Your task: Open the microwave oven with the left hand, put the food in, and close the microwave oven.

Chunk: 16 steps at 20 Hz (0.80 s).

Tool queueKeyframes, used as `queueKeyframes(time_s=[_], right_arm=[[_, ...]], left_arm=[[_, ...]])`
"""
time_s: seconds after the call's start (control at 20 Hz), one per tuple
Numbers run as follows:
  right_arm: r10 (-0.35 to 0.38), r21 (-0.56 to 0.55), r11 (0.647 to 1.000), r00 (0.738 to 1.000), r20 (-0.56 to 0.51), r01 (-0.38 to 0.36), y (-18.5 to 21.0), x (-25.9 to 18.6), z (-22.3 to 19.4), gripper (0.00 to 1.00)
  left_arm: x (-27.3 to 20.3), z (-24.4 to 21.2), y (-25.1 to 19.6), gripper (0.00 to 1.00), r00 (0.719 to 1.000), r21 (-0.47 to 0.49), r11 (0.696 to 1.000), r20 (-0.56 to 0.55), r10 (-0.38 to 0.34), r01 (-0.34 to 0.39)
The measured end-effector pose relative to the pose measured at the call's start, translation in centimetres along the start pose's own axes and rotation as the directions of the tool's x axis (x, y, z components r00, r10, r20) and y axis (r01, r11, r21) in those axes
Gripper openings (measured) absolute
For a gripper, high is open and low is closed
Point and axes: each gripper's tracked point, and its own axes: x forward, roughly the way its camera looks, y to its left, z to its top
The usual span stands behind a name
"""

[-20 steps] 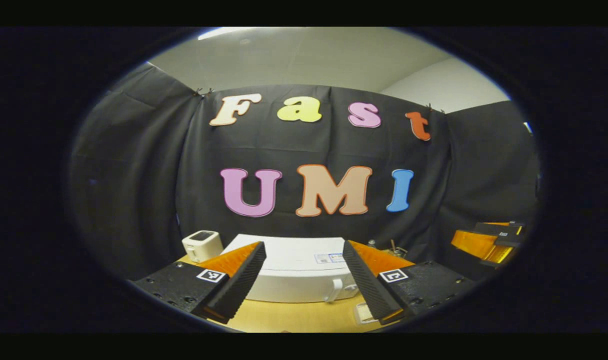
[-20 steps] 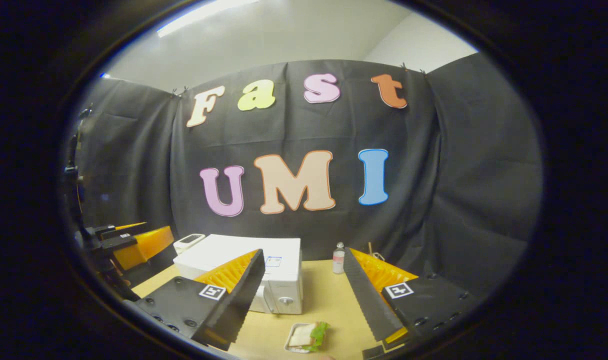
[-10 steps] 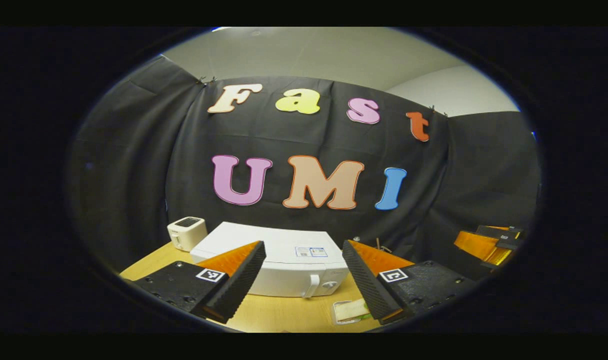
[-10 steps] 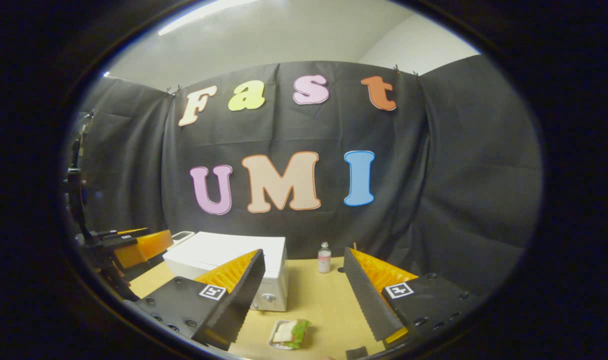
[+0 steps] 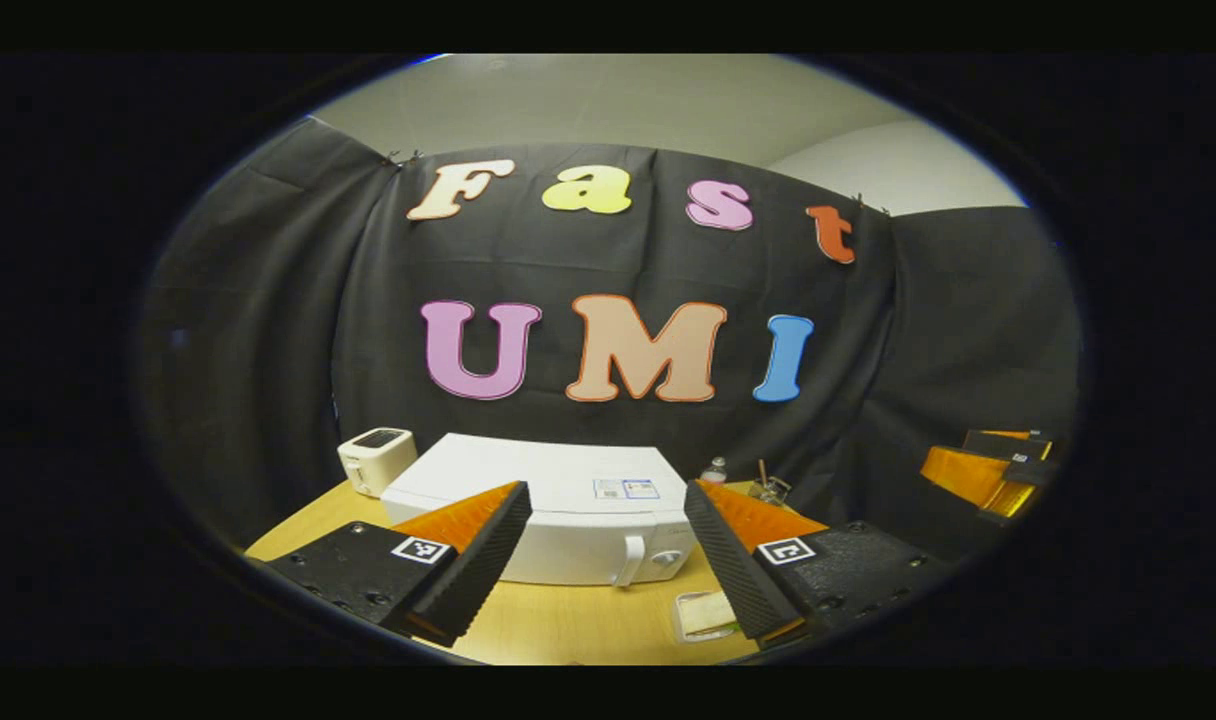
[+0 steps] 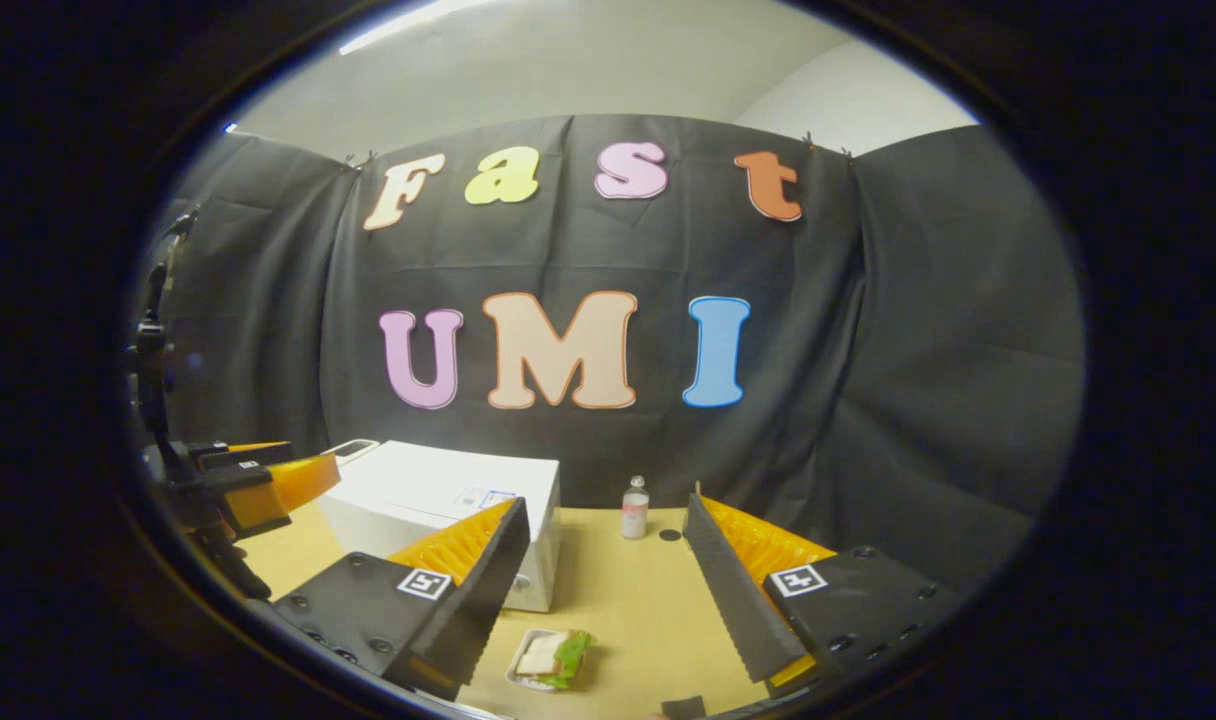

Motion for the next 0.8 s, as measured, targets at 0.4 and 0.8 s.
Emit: queueKeyframes(time_s=[0.4, 0.8], right_arm=[[0.016, 0.029, 0.999, 0.999, -0.045, -0.015, -0.7, 0.8, -2.5, 0.96], [0.02, 0.042, 0.999, 0.997, -0.072, -0.017, -2.7, 2.2, -3.9, 0.96]], left_arm=[[1.0, -6.6, 0.1, 0.96, 0.991, 0.008, 1.0, -0.132, -0.004, 0.005], [4.7, -13.8, -0.7, 0.96, 0.966, 0.017, 1.0, -0.259, -0.002, 0.007]])
